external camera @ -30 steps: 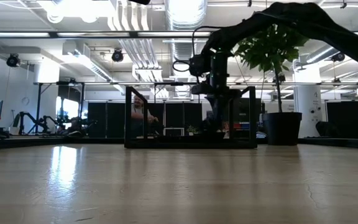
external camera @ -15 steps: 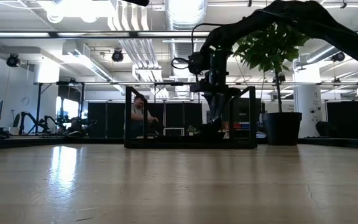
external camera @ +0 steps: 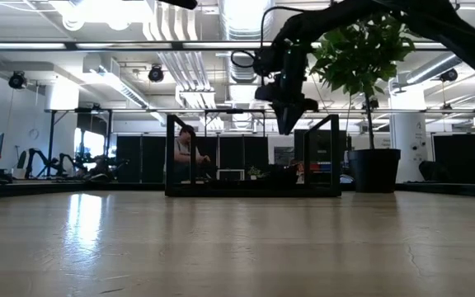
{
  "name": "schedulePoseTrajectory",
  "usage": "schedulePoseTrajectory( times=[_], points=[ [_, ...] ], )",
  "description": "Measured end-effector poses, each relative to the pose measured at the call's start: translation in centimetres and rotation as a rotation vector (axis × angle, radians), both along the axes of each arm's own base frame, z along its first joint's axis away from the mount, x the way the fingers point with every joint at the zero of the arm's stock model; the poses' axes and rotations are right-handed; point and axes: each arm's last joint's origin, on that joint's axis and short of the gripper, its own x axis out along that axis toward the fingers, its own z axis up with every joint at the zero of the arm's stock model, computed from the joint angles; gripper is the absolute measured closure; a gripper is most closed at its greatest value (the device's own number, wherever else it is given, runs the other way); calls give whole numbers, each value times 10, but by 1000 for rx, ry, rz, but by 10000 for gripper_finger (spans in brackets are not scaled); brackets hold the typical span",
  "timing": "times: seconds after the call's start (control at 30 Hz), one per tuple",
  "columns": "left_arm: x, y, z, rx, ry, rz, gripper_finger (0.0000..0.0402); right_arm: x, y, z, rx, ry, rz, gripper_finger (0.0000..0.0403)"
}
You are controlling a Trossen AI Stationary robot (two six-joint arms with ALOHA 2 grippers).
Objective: Pick & Place Mini shaped plates
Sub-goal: Stack the black distorted square plate on top of the black distorted square plate on the shelf
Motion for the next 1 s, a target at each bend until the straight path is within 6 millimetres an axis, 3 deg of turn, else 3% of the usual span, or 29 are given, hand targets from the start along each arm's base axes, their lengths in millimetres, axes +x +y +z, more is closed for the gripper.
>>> schedulePoseTrajectory(
  times=[0.17, 0.57, 1.0],
  points=[
    [-1, 1, 0, 22, 4, 37, 356, 3, -3, -4, -16, -15, -4, 326],
    [-1, 1, -1, 18, 4, 39, 356, 7, -10, -62, -23, 42, -43, 337],
    [-1, 1, -1, 10, 0, 42, 356, 5, -12, -74, -81, 63, -109, 337]
  ],
)
